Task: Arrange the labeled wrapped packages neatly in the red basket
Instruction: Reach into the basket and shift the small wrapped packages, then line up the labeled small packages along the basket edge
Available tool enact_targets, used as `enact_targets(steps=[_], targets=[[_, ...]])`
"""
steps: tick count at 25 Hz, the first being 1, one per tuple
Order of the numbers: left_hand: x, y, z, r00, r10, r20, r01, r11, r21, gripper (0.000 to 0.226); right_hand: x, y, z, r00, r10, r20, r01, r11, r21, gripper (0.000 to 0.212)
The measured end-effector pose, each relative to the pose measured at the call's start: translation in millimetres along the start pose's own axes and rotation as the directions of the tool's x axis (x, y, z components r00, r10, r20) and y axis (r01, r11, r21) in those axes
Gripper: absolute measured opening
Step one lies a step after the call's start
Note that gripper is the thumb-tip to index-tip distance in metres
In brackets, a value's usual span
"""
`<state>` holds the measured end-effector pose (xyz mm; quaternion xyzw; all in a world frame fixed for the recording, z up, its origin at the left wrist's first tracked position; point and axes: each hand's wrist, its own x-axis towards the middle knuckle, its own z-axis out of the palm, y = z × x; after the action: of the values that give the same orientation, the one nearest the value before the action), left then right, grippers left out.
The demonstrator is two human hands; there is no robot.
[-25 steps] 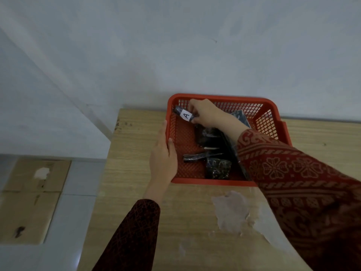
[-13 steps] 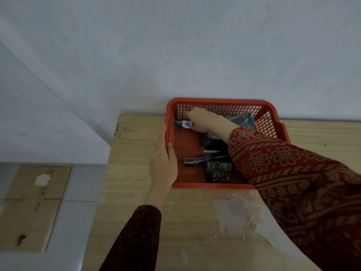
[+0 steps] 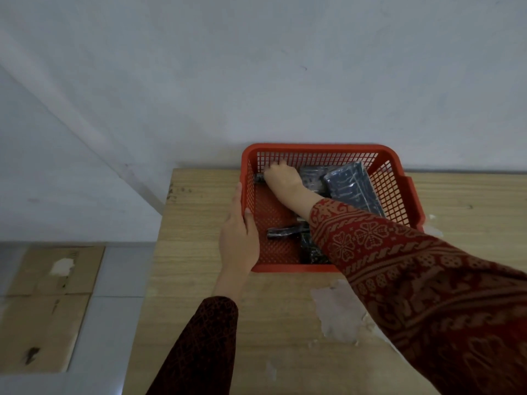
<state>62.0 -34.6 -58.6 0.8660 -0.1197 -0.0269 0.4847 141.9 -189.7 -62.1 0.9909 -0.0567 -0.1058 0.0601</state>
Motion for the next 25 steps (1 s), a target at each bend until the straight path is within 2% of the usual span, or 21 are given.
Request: enact_targets(steps=[5,7,10,12,14,16,19,21,23,25], targets=[[0,4,-2,1.000,0.013,0.006,-0.013,0.999,0.036,0.052,-17,18,-12,0.995,-0.104,-0.006,0.104,0.992,0.070,0.038],[1,4,-3,1.000,0.000,0.018,0.000,0.999,0.036,0.052,-32,20,-17,0.980,-0.198,-0.025,0.199,0.973,0.118,0.040],[2,3,-4,0.999,-0.019,0.036,0.018,0.999,0.031,0.052,-73,24,-11,0.929,-0.353,0.113,0.312,0.909,0.277,0.042],[3,3,-3,1.000,-0.010,0.027,0.009,1.000,0.030,0.052,-91,23,-2,0.902,-0.388,0.188,0.371,0.921,0.121,0.047],[2,2,-3,1.000,-0.008,0.021,0.008,1.000,0.024,0.051,-95,14,7,0.910,-0.368,0.189,0.384,0.921,-0.057,0.051],[2,2,-2,1.000,-0.005,0.025,0.004,1.000,0.025,0.051,-93,6,8,0.930,-0.346,0.122,0.354,0.934,-0.050,0.043],[3,1,-2,0.999,-0.003,0.036,0.002,1.000,0.027,0.051,-93,14,-3,0.968,-0.250,0.025,0.232,0.929,0.289,0.030],[3,0,-1,0.999,0.000,0.034,-0.001,1.000,0.028,0.050,-97,25,-14,0.968,-0.250,-0.003,0.219,0.841,0.495,0.027],[2,-1,-1,1.000,0.003,0.024,-0.004,1.000,0.026,0.050,-103,34,-24,0.965,-0.253,-0.075,0.244,0.747,0.618,0.026],[2,-2,-1,1.000,0.004,0.015,-0.005,1.000,0.017,0.049,-108,42,-31,0.976,-0.147,-0.162,0.218,0.636,0.740,0.029]])
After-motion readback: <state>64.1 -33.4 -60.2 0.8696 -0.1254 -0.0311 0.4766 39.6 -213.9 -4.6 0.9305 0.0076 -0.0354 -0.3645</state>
